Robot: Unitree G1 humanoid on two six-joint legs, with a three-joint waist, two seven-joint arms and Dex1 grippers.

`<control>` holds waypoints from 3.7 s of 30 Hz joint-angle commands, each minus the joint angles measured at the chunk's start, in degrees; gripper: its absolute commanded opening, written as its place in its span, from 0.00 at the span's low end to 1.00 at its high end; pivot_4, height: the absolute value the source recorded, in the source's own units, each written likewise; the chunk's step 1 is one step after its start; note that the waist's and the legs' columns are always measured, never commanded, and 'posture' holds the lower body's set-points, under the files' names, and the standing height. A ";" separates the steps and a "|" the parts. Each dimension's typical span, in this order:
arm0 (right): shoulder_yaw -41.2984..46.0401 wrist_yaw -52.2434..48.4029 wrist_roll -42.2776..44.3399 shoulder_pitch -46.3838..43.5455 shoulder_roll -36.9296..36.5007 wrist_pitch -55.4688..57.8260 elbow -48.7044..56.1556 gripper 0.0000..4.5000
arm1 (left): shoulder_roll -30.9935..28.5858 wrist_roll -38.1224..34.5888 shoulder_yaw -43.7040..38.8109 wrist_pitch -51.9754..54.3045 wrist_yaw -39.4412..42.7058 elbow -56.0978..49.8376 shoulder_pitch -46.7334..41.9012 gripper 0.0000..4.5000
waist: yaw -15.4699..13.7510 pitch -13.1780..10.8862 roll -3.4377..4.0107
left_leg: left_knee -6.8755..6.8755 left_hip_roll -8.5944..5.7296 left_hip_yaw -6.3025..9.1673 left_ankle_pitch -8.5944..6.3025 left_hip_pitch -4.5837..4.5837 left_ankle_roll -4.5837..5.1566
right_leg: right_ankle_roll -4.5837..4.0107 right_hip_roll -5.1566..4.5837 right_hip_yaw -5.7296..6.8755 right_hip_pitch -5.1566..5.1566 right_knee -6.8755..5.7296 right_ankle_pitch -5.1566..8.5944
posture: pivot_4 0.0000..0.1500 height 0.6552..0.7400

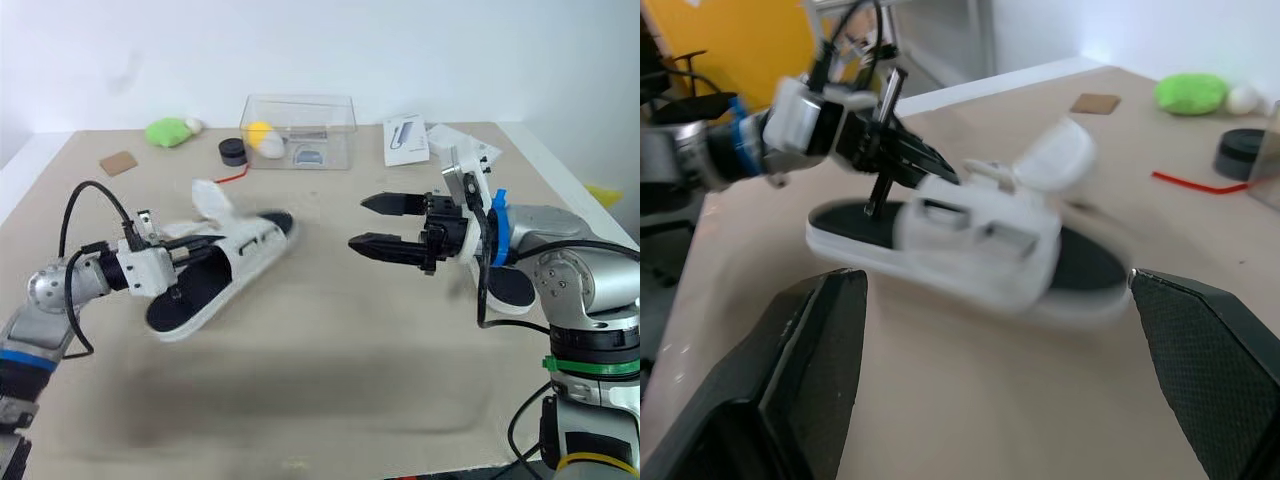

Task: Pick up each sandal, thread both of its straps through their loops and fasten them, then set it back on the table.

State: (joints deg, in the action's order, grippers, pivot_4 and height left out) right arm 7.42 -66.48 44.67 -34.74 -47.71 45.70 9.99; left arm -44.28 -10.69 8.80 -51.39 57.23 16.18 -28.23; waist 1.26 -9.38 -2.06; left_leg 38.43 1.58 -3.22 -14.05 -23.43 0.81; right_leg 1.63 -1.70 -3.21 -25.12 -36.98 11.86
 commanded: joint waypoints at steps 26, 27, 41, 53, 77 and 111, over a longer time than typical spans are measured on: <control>0.31 3.82 1.74 5.81 -1.08 0.29 11.10 1.00 | 6.72 -25.83 16.85 -41.11 35.27 33.93 -19.17 0.01 | 0.16 -0.02 -0.04 | 0.19 0.14 -0.27 0.01 -0.03 0.05 | 0.28 0.46 -0.56 -0.04 -0.05 -0.03 | 1.00 1.00; 0.23 3.83 1.76 5.72 -1.06 0.29 11.01 1.00 | 6.77 -25.66 16.71 -41.11 35.27 33.76 -19.04 0.01 | 0.14 -0.03 -0.05 | 0.19 0.14 -0.25 0.01 -0.04 0.05 | 0.28 0.45 -0.56 -0.04 -0.05 -0.03 | 1.00 1.00; -3.55 4.81 -1.27 4.70 0.82 -2.21 9.93 1.00 | 7.26 -18.73 6.27 -41.11 34.70 40.38 -16.34 0.95 | 0.21 -0.02 -0.04 | 0.20 0.16 -0.24 0.01 0.01 0.05 | 0.31 0.44 -0.59 -0.03 -0.05 -0.05 | 1.00 1.00; -13.36 12.78 -16.65 7.00 9.89 -13.41 5.96 0.33 | 6.05 4.36 -11.07 -33.95 9.58 41.16 -11.77 1.00 | 0.15 0.01 -0.09 | 0.22 0.16 -0.27 0.01 -0.01 0.05 | 0.34 0.43 -0.55 -0.03 -0.06 -0.09 | 1.00 1.00; -25.03 20.66 -30.57 13.94 20.86 -13.06 3.37 0.01 | 12.22 -15.67 -18.54 70.81 -22.40 -15.93 9.83 1.00 | 0.19 0.15 -0.31 | 0.21 0.26 -0.27 0.04 0.22 0.01 | 0.48 0.48 -0.46 0.06 -0.18 0.04 | 1.00 1.00; -24.61 21.41 -31.73 11.85 27.20 -13.93 -4.99 0.01 | 24.57 -40.15 -34.74 114.80 -40.02 -1.71 -8.11 1.00 | 0.50 0.22 -0.47 | 0.12 0.21 0.30 0.45 0.27 -0.55 | 0.21 0.83 -0.29 0.20 -0.17 -0.18 | 1.00 1.00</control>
State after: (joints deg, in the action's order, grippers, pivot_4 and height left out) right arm -16.06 -44.69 13.71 -23.58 -19.78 30.80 6.01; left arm -20.37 -48.71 -22.91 62.54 19.25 13.00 -34.76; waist 1.76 -9.16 -2.53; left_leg 38.54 1.79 -2.92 -13.60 -23.15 0.26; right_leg 1.85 -0.87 -3.50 -24.92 -37.16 11.67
